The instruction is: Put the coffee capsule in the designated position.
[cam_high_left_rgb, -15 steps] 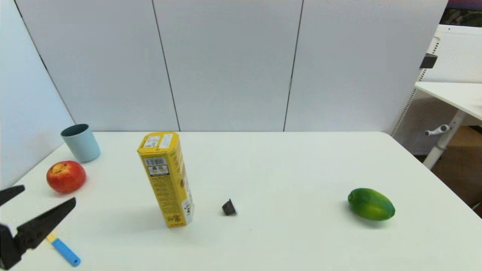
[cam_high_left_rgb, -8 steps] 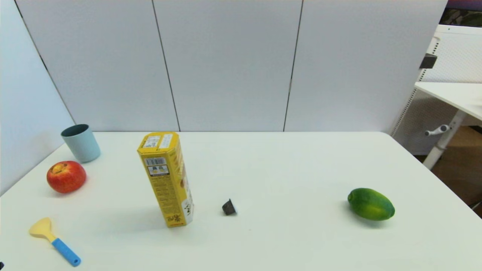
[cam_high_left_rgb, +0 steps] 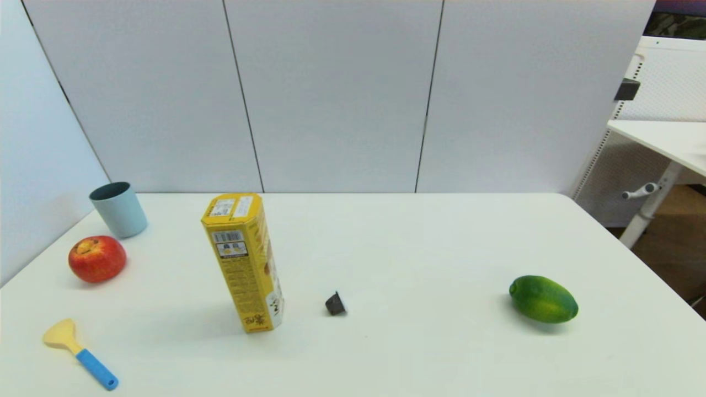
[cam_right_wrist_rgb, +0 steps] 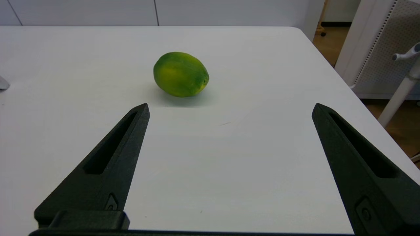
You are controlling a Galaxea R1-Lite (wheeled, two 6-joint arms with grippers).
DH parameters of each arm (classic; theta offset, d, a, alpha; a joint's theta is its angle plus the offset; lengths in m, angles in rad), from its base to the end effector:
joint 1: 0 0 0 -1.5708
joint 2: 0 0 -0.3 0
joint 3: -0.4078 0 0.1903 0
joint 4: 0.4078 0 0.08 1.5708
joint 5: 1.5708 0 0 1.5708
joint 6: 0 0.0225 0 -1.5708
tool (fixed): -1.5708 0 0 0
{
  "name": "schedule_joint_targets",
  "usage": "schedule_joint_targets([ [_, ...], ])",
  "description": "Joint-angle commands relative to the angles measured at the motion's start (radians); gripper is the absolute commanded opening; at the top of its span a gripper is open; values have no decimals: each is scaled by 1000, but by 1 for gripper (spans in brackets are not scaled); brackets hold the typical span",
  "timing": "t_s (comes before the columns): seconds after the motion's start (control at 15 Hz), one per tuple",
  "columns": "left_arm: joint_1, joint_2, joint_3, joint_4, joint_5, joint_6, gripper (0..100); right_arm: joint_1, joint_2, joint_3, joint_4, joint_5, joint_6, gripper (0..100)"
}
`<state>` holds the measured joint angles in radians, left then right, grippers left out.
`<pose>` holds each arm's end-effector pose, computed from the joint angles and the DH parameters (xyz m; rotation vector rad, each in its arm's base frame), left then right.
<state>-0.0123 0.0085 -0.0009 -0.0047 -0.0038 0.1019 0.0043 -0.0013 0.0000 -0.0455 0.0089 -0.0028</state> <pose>-0.0222 0.0002 0.0764 0.1019 0.0021 -0.0162 -0.0230 0.0001 0.0801 -0.0029 -0.0468 0.0131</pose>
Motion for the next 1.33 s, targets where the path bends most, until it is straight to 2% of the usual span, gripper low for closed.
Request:
schedule_joint_targets([
  [0.07,0,-9,1,3,-1,-8,100,0,1,17,0,0,0,100],
  [0.47,0,-9,1,5,2,-21,100,0,1,17,0,0,0,100],
  [0.73,0,-9,1,2,18,-146,100,0,1,17,0,0,0,100],
  [1.33,0,-9,1,2,33,-154,100,0,1,17,0,0,1,100],
])
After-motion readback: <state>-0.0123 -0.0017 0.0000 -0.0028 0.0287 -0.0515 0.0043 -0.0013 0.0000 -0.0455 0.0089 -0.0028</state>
